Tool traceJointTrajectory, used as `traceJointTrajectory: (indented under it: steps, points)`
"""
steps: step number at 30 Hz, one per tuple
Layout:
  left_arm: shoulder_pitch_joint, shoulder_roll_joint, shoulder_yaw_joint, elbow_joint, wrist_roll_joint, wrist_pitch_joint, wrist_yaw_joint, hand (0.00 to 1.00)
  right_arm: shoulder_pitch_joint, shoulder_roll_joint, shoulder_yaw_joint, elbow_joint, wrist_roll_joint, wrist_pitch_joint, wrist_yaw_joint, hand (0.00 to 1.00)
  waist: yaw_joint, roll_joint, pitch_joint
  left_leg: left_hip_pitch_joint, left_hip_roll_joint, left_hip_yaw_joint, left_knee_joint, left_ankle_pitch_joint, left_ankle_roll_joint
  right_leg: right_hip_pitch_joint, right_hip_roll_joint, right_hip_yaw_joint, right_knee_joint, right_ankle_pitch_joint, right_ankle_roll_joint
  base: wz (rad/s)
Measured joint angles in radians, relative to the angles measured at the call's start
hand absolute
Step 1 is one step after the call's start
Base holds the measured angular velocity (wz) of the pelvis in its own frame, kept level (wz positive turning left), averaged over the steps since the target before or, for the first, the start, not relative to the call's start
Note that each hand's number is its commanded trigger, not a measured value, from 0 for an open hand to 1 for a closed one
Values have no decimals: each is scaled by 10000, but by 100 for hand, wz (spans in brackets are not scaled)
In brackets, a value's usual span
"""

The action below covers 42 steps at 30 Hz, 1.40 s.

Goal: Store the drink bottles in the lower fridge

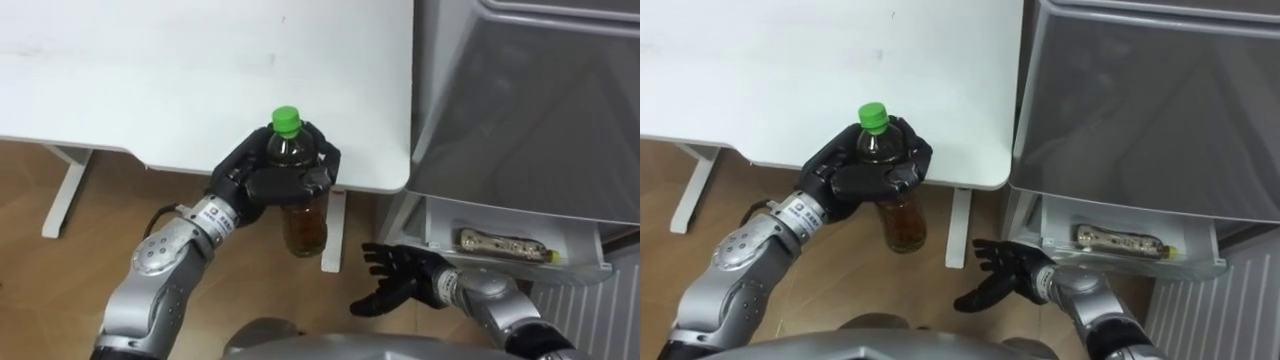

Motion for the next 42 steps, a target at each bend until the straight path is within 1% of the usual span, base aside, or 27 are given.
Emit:
traceJointTrajectory:
  steps: [6, 8, 12, 14, 17, 20, 25, 30, 32, 34, 37, 42]
  points:
    - [1, 86, 0, 0, 0, 0, -163, 100, -2, -2, 2, -8, 47, 0, 58, 0, -68, 4, -4, 59, -4, 18, -44, 2, -1, 21, -15, 0, 15, -13, -9, 0]
    - [1, 120, 0, 0, 1, 0, -163, 100, -1, 15, 17, -18, 51, 0, 65, 0, -150, -6, 2, 122, -2, 25, -67, 2, -1, 53, -19, -2, 20, -25, -9, 0]
    - [0, 124, -1, 0, 0, -1, -185, 100, -2, 26, 27, -98, 72, 2, 160, 0, -180, -31, 15, 167, 10, 62, -70, 1, -1, 77, -20, 22, 25, -26, -11, -1]
    - [1, 124, -1, 0, 4, -1, -236, 100, -2, 44, 23, -116, 142, 2, 269, 0, -180, -97, 40, 178, 16, 78, -73, 1, -1, 65, -19, 39, 35, -31, -19, 0]
    - [2, 137, -3, 7, 10, 0, -252, 100, -2, 98, 59, -232, 236, 3, 379, 0, -166, -216, 43, 189, 19, 85, -74, 1, -1, 59, -14, 62, 33, -33, -21, 0]
    - [1, 136, -108, 23, -8, -2, -250, 100, 24, 101, 237, -684, 492, 3, 469, 0, -167, -281, 57, 176, 26, 95, -74, 1, -1, 29, -12, 78, 57, -30, -23, 0]
    - [0, 46, -359, 43, 6, -21, -248, 100, 52, 172, 549, -1625, 835, -18, 751, 0, -168, -279, 55, 163, 33, 108, -62, 1, -1, -29, -29, 39, 179, -31, -24, 0]
    - [-1, 62, -613, 46, 49, -38, -246, 100, 107, 181, 972, -2071, 941, -18, 1053, 0, -166, -273, 55, 151, 34, 113, -51, -2, 1, -34, -38, 31, 232, -30, -26, 0]
    - [-9, 50, -685, 48, 281, -50, -232, 100, 109, 172, 1078, -2090, 1053, -18, 1221, 0, -172, -247, 53, 153, 37, 114, -50, -3, 1, -65, -41, 68, 301, -30, -25, 0]
    - [-15, 26, -717, 47, 594, -53, -229, 100, 110, 159, 1194, -2117, 1159, -18, 1245, 0, -168, -205, 33, 152, 40, 134, -42, -1, 3, -101, -40, 123, 345, -30, -26, -6]
    - [-15, 19, -812, 49, 912, -53, -234, 100, 243, 143, 1220, -2506, 1158, -23, 1267, 0, -169, -152, 15, 159, 37, 146, -41, 3, 5, -113, -39, 209, 383, -30, -26, -4]
    - [-16, -14, -1043, 52, 1223, -54, -247, 100, 417, 132, 1225, -3021, 1157, -29, 1626, 0, -171, -151, 11, 173, 38, 166, -23, 3, 6, -133, -37, 277, 411, -31, -27, -1]
